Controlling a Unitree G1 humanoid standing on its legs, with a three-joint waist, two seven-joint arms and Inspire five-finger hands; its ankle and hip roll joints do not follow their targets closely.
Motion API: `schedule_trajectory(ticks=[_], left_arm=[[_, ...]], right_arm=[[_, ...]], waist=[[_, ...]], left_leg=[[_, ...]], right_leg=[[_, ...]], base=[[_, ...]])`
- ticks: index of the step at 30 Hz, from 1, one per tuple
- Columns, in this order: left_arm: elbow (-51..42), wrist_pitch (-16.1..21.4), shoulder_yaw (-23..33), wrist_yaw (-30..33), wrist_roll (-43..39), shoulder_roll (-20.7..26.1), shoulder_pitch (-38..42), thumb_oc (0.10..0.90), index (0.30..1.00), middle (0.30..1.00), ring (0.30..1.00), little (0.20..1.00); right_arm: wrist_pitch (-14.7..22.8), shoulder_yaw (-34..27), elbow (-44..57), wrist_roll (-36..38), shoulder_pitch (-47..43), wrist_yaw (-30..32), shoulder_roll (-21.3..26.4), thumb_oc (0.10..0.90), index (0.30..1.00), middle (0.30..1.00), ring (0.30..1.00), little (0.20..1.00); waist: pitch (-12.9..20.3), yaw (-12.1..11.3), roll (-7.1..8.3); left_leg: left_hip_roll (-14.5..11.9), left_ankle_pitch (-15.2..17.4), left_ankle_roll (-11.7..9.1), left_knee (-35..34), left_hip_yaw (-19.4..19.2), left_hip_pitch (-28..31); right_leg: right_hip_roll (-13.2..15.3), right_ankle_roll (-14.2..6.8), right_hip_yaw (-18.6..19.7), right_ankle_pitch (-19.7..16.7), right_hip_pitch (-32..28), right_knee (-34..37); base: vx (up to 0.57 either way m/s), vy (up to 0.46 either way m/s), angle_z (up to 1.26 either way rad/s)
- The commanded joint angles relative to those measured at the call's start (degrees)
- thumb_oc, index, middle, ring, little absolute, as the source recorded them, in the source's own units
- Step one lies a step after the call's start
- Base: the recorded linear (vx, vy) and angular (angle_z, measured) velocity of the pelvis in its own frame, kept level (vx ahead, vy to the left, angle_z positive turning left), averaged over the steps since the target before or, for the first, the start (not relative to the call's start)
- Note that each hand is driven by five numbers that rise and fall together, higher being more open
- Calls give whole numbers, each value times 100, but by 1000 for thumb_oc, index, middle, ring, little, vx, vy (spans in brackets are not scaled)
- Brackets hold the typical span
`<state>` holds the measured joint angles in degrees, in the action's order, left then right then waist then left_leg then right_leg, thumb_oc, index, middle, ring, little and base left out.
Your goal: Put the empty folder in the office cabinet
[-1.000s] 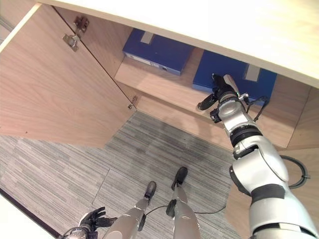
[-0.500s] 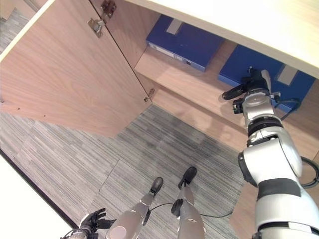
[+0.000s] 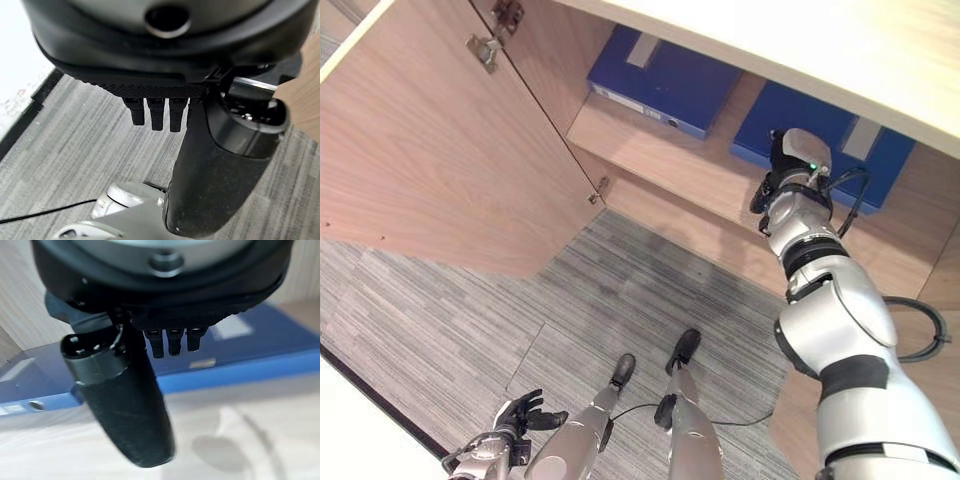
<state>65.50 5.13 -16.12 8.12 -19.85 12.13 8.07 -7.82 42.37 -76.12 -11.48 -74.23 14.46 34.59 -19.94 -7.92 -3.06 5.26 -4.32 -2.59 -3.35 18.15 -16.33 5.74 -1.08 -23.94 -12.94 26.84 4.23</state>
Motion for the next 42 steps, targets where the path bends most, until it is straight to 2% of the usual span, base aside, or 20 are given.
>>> schedule_trajectory(ticks=[1,8,13,14,15,16,22,26,28,30,31,32,33,34,35,36,37,40,42], left_arm=[[342,-2,75,250,68,249,-323,800,900,900,900,900],[410,-86,130,310,276,158,-238,800,900,900,900,900],[427,-125,276,295,328,139,-273,800,900,900,900,900],[480,-154,446,295,281,136,-316,800,900,900,900,900],[478,-154,447,294,281,140,-322,800,900,900,900,900],[546,-173,544,307,259,103,-334,800,900,900,900,900],[673,-287,769,347,445,116,-343,800,900,900,900,900],[803,-444,765,343,979,43,-404,800,900,900,900,900],[844,-491,732,366,1150,19,-410,800,900,900,900,900],[889,-584,746,399,1435,-16,-411,800,900,900,900,900],[889,-584,743,399,1436,-16,-414,800,900,900,900,900],[950,-653,764,431,1536,-41,-364,800,900,900,900,900],[950,-654,763,432,1537,-42,-369,800,900,900,900,900],[995,-694,769,441,1616,-42,-368,800,900,900,900,900],[1110,-750,827,434,1676,-56,-410,800,900,900,900,900],[1181,-783,848,424,1748,-49,-422,800,900,900,900,900],[1182,-783,847,424,1748,-48,-423,800,900,900,900,900],[1360,-844,964,384,1865,-42,-501,800,900,900,900,900],[1389,-861,1042,338,1868,-24,-544,800,900,900,900,900]], right_arm=[[-8,324,193,-496,-390,662,234,800,900,900,900,900],[-350,-138,563,-1342,305,1324,-53,800,900,900,900,900],[-455,-346,574,-1654,764,1433,-333,800,900,900,900,900],[-379,-579,607,-1541,1147,1398,-696,800,900,900,900,900],[-380,-581,609,-1541,1153,1399,-701,800,900,900,900,900],[-297,-727,731,-1493,1547,1406,-958,800,900,900,900,900],[-118,-1092,1491,-1245,2527,1334,-1383,800,900,900,900,900],[103,-1647,2168,-445,3704,1238,-1795,800,900,900,900,900],[134,-1753,2257,-305,3978,1219,-1858,800,900,900,900,900],[219,-2071,2581,160,4816,1154,-2027,800,900,900,900,900],[214,-2072,2591,160,4825,1153,-2025,800,900,900,900,900],[265,-2239,2576,509,5333,1088,-2129,800,900,900,900,900],[263,-2239,2582,509,5341,1087,-2127,800,900,900,900,900],[313,-2303,2569,636,5562,1077,-2171,800,900,900,900,900],[376,-2488,2621,963,5999,998,-2274,800,900,900,900,900],[413,-2546,2600,1061,6191,958,-2313,800,900,900,900,900],[412,-2547,2603,1061,6194,957,-2314,800,900,900,900,900],[515,-2821,2479,1449,6615,851,-2404,800,900,900,900,900],[568,-3004,2426,1684,6839,779,-2455,800,900,900,900,900]], waist=[[340,-56,320],[561,23,418],[681,35,470],[772,78,542],[764,77,544],[811,151,584],[943,403,738],[1061,707,965],[1078,757,1008],[1021,917,1081],[1021,906,1082],[959,967,1019],[962,964,1018],[978,960,950],[1028,927,828],[1067,910,778],[1084,911,787],[1223,864,634],[1336,838,564]], left_leg=[[510,310,247,-165,-185,310],[452,540,331,-165,-289,837],[462,645,412,-165,-409,1190],[491,709,492,-165,-503,1475],[491,711,493,-165,-505,1488],[524,735,543,-165,-552,1686],[624,839,664,-165,-809,2142],[722,886,749,-165,-1114,2408],[731,894,760,-165,-1169,2454],[691,849,773,-165,-1331,2549],[693,851,774,-165,-1340,2552],[539,792,753,-165,-1442,2548],[538,796,752,-165,-1444,2550],[440,790,730,-165,-1543,2538],[265,759,688,-165,-1818,2461],[200,760,686,-165,-1935,2424],[208,747,688,-165,-1937,2401],[10,745,709,-165,-2318,2314],[-82,727,735,-165,-2580,2233]], right_leg=[[-13,-552,463,-10,-164,77],[70,-566,498,18,-618,77],[119,-601,500,-39,-914,77],[177,-650,501,-127,-1112,77],[176,-651,504,-127,-1124,77],[211,-697,533,-189,-1245,45],[299,-890,679,-506,-1435,-87],[339,-1101,942,-990,-1432,-195],[337,-1135,1000,-1061,-1438,-200],[357,-1238,1150,-1256,-1368,-468],[356,-1239,1160,-1250,-1362,-481],[349,-1138,1136,-843,-1348,-773],[350,-1137,1139,-824,-1338,-797],[372,-1016,1012,-441,-1399,-976],[453,-825,691,179,-1614,-1379],[516,-754,622,421,-1757,-1593],[524,-752,625,413,-1734,-1592],[692,-623,708,977,-2061,-2263],[840,-624,703,1179,-2270,-2501]], base=[[8,13,-4],[14,44,-2],[-23,111,-7],[-40,154,-16],[-85,253,-33],[-52,124,-32],[-70,180,-24],[-119,173,-40],[-81,90,-47],[-117,79,-41],[-173,71,-61],[-111,47,-58],[-161,76,-52],[-131,71,-37],[-163,91,-40],[-117,62,-73],[-60,45,-83],[-43,57,-83],[-39,46,-58]])
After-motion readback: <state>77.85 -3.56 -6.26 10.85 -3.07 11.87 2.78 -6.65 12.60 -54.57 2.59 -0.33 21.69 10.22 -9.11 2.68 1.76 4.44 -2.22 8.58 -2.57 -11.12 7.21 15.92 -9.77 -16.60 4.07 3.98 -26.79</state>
